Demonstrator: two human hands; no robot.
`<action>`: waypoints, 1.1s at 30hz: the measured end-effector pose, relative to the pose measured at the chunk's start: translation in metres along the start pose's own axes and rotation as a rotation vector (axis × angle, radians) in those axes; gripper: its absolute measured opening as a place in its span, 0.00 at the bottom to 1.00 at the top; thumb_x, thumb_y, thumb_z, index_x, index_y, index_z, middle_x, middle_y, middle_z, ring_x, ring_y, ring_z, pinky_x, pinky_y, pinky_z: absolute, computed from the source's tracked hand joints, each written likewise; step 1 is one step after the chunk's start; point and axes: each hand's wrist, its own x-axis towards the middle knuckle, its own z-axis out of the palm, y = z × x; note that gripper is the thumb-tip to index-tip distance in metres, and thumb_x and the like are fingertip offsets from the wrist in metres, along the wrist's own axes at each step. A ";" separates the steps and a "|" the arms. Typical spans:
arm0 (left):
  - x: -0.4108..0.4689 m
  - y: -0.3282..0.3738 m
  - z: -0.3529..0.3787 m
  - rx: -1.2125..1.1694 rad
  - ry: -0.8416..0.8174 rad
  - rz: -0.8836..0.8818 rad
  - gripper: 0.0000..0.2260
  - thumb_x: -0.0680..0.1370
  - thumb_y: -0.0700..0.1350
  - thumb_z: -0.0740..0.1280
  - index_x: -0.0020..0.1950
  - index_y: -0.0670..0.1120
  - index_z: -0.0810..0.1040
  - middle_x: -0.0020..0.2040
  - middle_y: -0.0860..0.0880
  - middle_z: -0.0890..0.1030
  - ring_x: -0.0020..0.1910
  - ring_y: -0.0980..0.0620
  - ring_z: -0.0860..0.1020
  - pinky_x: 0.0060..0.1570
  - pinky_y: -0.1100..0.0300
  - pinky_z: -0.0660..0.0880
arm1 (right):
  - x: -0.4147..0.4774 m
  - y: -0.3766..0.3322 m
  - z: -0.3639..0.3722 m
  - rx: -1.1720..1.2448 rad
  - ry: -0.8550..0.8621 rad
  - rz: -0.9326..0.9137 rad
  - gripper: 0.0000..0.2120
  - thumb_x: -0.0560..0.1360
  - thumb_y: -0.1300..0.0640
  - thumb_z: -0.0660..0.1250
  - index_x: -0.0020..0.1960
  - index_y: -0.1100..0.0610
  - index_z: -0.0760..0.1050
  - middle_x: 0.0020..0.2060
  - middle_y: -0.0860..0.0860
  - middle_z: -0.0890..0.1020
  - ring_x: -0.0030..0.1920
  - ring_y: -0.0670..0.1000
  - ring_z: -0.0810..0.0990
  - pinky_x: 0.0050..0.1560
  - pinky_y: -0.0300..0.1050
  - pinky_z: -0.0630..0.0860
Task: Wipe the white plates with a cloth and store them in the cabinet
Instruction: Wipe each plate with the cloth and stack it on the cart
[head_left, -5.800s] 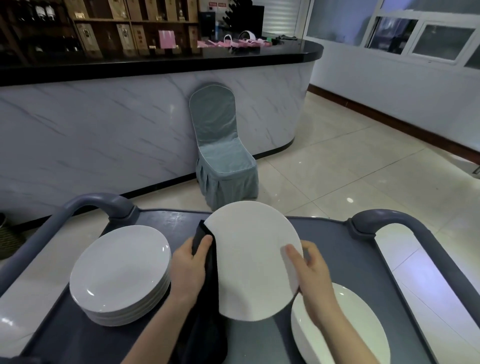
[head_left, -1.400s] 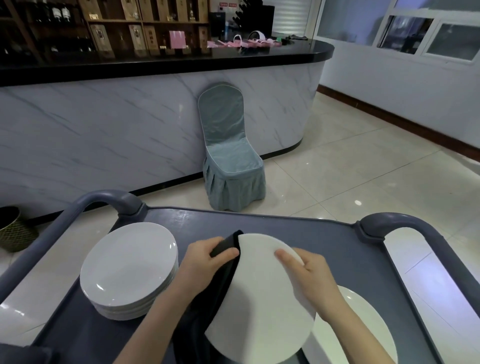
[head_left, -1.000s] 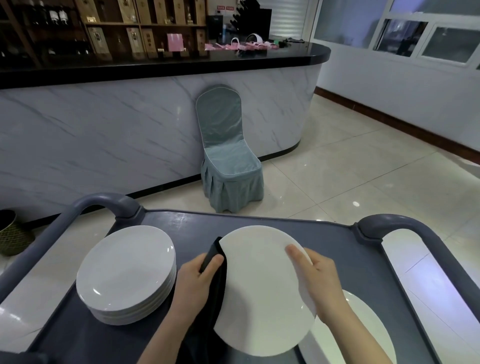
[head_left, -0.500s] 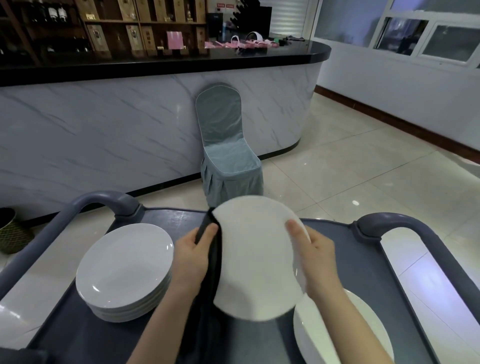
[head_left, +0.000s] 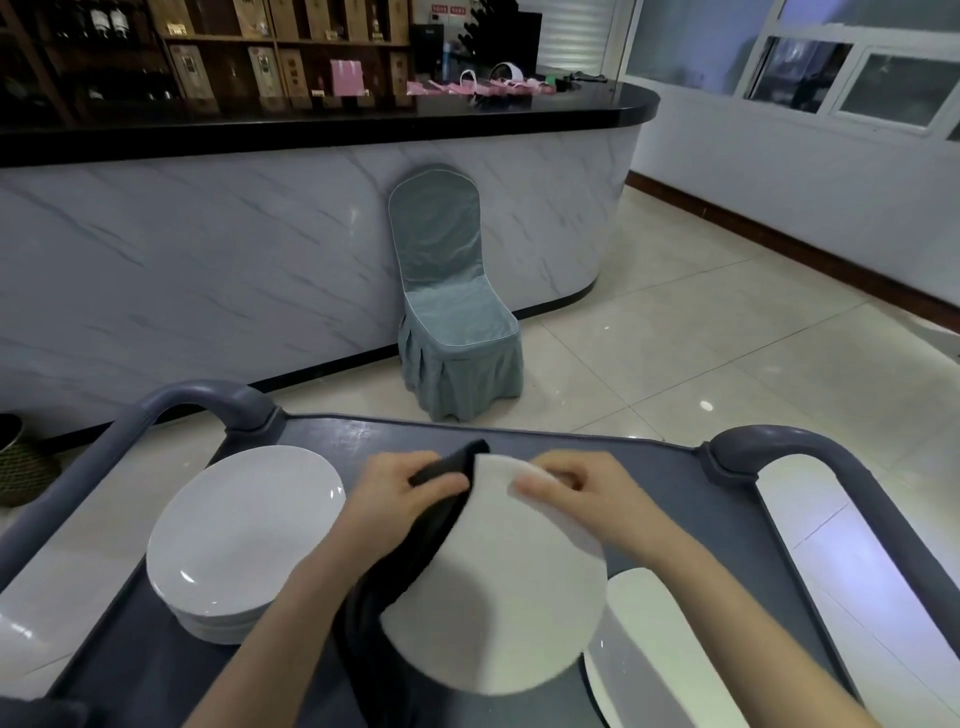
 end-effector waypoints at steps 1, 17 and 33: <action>0.003 0.003 0.002 0.045 -0.094 0.044 0.14 0.74 0.46 0.74 0.30 0.51 0.75 0.26 0.58 0.70 0.27 0.61 0.67 0.29 0.68 0.63 | 0.000 -0.003 0.007 -0.063 -0.054 -0.033 0.13 0.77 0.44 0.69 0.34 0.42 0.76 0.28 0.41 0.76 0.31 0.38 0.70 0.34 0.32 0.65; -0.036 -0.020 0.051 -0.604 0.639 -0.627 0.14 0.79 0.51 0.67 0.41 0.42 0.80 0.39 0.47 0.82 0.39 0.49 0.78 0.39 0.56 0.74 | -0.023 0.012 0.087 0.814 0.740 0.399 0.12 0.81 0.50 0.64 0.43 0.53 0.81 0.39 0.46 0.85 0.41 0.47 0.82 0.44 0.45 0.79; -0.014 -0.002 0.004 -0.197 0.218 -0.193 0.11 0.78 0.46 0.69 0.36 0.46 0.81 0.30 0.56 0.80 0.29 0.62 0.73 0.31 0.70 0.70 | -0.008 -0.009 0.012 0.172 0.280 0.056 0.20 0.78 0.49 0.68 0.36 0.63 0.73 0.29 0.47 0.72 0.32 0.46 0.68 0.34 0.42 0.65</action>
